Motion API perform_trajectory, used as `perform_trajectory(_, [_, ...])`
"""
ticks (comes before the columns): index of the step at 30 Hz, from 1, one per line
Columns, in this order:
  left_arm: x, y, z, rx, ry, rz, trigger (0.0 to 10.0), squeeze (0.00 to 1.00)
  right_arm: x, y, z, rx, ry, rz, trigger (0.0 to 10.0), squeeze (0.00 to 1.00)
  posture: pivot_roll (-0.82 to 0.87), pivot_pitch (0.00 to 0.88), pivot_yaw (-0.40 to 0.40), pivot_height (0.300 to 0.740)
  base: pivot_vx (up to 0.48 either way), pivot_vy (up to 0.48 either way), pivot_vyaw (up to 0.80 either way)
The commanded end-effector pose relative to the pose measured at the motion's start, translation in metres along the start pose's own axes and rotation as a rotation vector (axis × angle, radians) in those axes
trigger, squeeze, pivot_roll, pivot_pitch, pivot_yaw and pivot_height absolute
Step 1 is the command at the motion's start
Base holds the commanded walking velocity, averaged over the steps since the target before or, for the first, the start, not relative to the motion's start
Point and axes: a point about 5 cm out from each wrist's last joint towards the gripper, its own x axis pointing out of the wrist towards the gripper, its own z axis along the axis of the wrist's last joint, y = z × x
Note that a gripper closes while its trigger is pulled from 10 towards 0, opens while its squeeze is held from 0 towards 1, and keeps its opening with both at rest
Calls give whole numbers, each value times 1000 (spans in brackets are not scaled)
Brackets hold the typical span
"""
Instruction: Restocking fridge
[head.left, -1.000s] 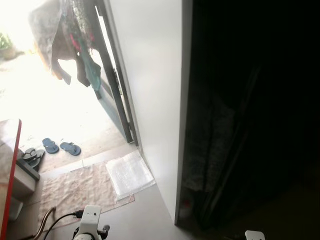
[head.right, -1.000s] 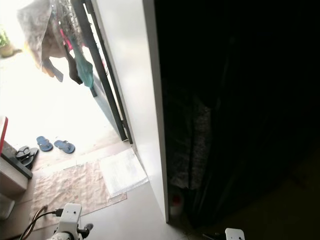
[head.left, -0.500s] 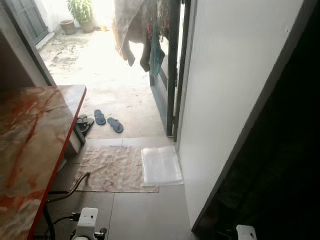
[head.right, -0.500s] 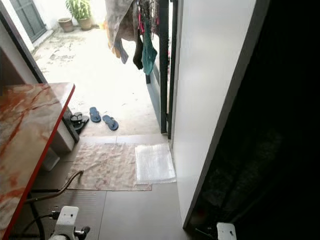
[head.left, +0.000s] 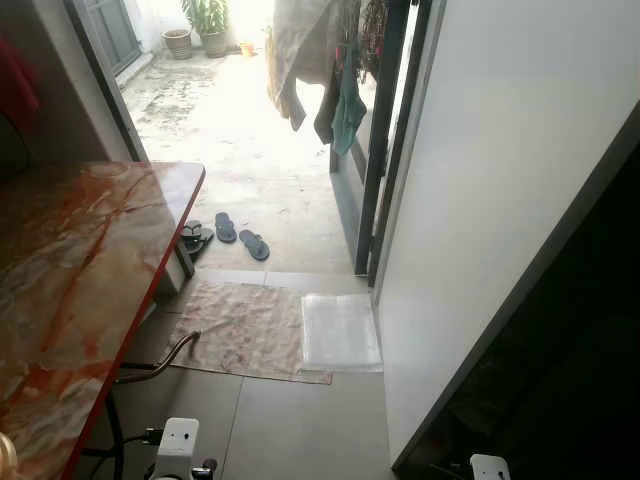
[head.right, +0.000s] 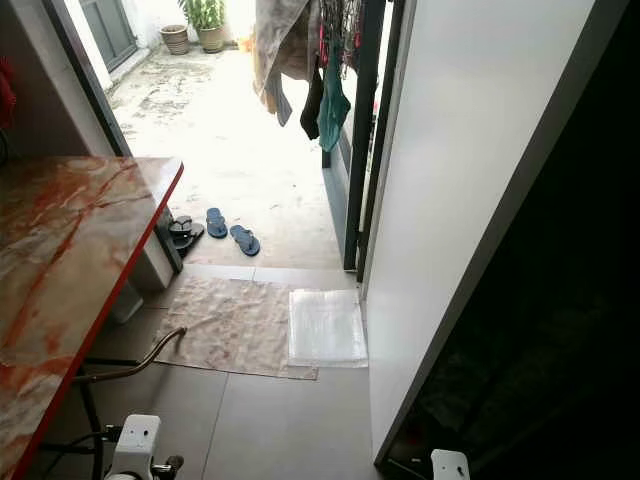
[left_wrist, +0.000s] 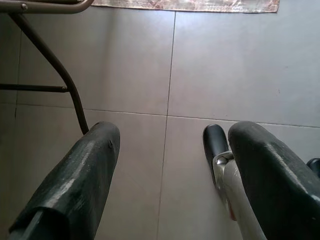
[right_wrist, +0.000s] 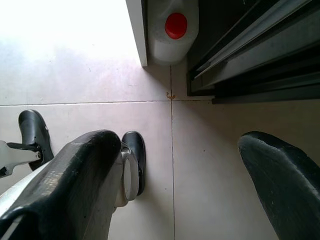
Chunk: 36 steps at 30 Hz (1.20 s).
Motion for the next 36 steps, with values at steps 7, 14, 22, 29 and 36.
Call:
perform_trajectory(7, [0,2,0,-17,-4,3,10000,0,-1,-1,-4,12,11,2,10000,0,-166,24,27,740,0,0,0])
perform_trajectory(14, [0,3,0,-11,-3,6,10000,0,-1,-1,-5,14,11,6,10000,0,-166,26,29,740,0,0,0])
perform_trajectory(22, [0,3,0,-21,-8,8,10000,0,-1,-1,-6,12,15,6,10000,0,-160,28,26,740,0,0,0])
perform_trajectory(29, [0,3,-1,-24,-7,8,10000,0,-1,-1,-6,9,16,7,10000,0,-161,24,25,740,-70,0,0])
perform_trajectory(36, [-1,3,-1,-23,-7,9,10000,0,-1,-2,-7,4,19,8,10000,0,-159,8,26,740,-256,0,0])
